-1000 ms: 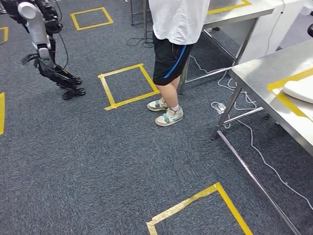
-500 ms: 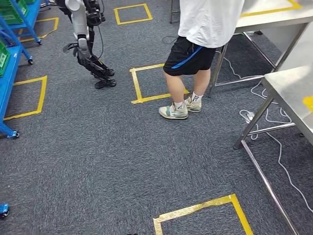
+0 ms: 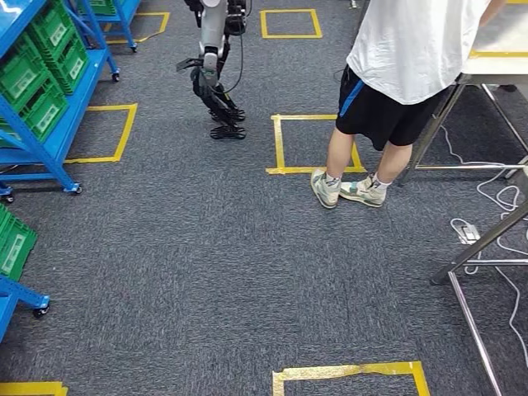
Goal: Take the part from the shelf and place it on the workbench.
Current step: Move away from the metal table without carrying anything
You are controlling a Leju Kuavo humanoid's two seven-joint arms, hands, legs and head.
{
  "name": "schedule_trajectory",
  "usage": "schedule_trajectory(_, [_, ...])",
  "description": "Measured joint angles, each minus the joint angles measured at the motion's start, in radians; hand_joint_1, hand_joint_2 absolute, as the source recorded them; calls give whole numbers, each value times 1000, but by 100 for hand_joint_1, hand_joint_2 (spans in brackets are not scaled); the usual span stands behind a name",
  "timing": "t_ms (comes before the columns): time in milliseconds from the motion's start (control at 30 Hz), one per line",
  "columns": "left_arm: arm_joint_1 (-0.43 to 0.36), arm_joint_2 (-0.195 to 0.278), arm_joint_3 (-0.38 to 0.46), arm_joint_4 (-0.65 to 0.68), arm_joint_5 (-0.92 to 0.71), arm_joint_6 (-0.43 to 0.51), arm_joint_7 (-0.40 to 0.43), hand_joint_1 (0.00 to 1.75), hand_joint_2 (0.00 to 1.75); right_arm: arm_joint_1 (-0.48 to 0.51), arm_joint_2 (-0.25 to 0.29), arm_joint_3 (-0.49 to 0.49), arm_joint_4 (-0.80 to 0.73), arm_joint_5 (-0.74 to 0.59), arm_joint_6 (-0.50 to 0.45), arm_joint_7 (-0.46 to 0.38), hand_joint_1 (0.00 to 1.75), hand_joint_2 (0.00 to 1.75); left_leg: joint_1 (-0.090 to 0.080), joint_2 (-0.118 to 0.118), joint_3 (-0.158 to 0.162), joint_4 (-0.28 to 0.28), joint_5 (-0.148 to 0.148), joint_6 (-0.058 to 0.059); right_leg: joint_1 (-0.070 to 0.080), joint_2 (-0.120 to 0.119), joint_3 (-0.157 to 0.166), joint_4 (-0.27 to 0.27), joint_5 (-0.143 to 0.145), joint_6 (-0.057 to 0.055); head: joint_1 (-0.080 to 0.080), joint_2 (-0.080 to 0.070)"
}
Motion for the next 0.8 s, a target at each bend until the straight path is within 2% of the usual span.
schedule_trajectory(33, [0,-1,0,0,0,-2,0,0,0,0,0,0,0,1,0,1,0,175,1,-14,0,1,0,-4,-5,20,30,-69,37,3,0,0])
schedule_trajectory(67, [0,-2,0,0,0,-3,1,0,0,0,0,0,0,1,1,2,0,175,2,-28,-2,4,-1,-9,-12,50,59,-135,63,6,2,0])
schedule_trajectory(100, [-1,-3,0,0,0,-4,1,0,0,0,1,0,1,1,1,2,0,175,2,-41,-6,7,0,-17,-17,75,80,-181,77,5,3,0])
schedule_trajectory(133, [-2,-3,0,0,-1,-4,2,0,0,0,1,0,1,1,2,3,0,175,2,-53,-11,8,2,-25,-20,93,91,-204,80,1,4,0])
schedule_trajectory(167, [-1,-4,0,0,-1,-4,2,0,0,-1,2,0,1,2,3,3,0,175,3,-65,-16,6,6,-32,-19,95,93,-208,77,-6,4,0])
schedule_trajectory(200, [0,-5,0,0,-1,-4,2,0,0,-1,2,0,1,2,4,4,0,175,5,-76,-19,3,10,-39,-17,82,93,-207,79,-15,3,0])
schedule_trajectory(233, [2,-5,0,0,-1,-3,2,0,0,-1,2,0,1,2,5,5,0,175,6,-76,-21,3,10,-44,-16,69,94,-209,82,-23,3,0])
schedule_trajectory(267, [3,-5,0,0,-1,-2,3,0,0,-2,2,-1,1,2,6,6,0,175,5,-60,-28,15,1,-48,-15,55,96,-212,84,-30,-1,0])
schedule_trajectory(300, [3,-6,0,0,-1,-2,3,0,0,-2,2,-1,1,2,6,7,0,175,4,-33,-44,48,-21,-51,-15,41,97,-214,85,-36,-5,0])
schedule_trajectory(367, [1,-6,0,0,-1,1,3,0,0,-1,2,-1,1,2,6,9,0,175,1,26,-105,174,-90,-55,-9,9,97,-216,85,-45,-13,0])
schedule_trajectory(400, [0,-6,0,0,0,3,3,0,0,1,2,-1,1,2,6,10,0,175,1,38,-137,241,-118,-56,-6,-9,96,-215,83,-48,-14,0])
schedule_trajectory(433, [0,-6,0,0,0,4,3,0,0,1,2,-1,1,3,6,11,0,175,1,44,-156,285,-129,-56,-3,-25,97,-215,82,-49,-14,0])
schedule_trajectory(467, [1,-6,1,0,1,6,3,0,0,1,2,-1,1,3,6,12,0,175,1,46,-157,292,-120,-54,-2,-40,97,-215,81,-50,-14,0])
schedule_trajectory(500, [2,-6,1,0,1,7,3,0,0,0,2,-1,1,3,6,13,0,175,1,49,-138,259,-93,-52,-1,-53,99,-215,80,-50,-14,0])
schedule_trajectory(533, [3,-6,1,0,2,8,3,0,0,-1,2,-1,1,3,6,13,0,175,-1,64,-103,197,-58,-48,0,-65,102,-215,79,-50,-14,0])
schedule_trajectory(567, [2,-6,1,0,2,9,3,0,0,-3,2,-1,1,4,6,13,0,175,-5,91,-64,127,-30,-43,3,-75,104,-215,77,-47,-15,0])
schedule_trajectory(600, [0,-6,1,0,2,9,4,0,0,-3,1,-1,1,5,6,13,0,175,-9,114,-33,67,-12,-38,6,-85,106,-214,74,-43,-16,0])
schedule_trajectory(633, [-2,-6,1,0,3,10,4,0,0,-3,1,-1,1,6,6,13,0,175,-13,132,-15,29,-4,-32,9,-96,107,-214,72,-39,-16,0])
schedule_trajectory(667, [-4,-7,1,0,5,10,4,0,0,-3,1,-1,1,8,6,13,0,175,-16,135,-10,12,-5,-28,12,-107,109,-214,70,-34,-16,0])
schedule_trajectory(733, [-2,-7,2,0,9,11,4,0,0,-5,1,-1,1,15,4,14,0,175,-13,113,-11,5,-3,-18,13,-122,113,-217,66,-25,-14,0])
schedule_trajectory(767, [1,-7,3,0,12,12,4,0,0,-6,1,-1,1,19,3,15,0,175,-10,101,-10,3,-1,-14,11,-109,113,-209,58,-19,-12,0])
schedule_trajectory(800, [2,-7,4,0,14,13,4,0,0,-8,1,-1,1,23,2,16,0,175,-6,90,-8,1,1,-8,9,-84,104,-184,40,-13,-10,0])
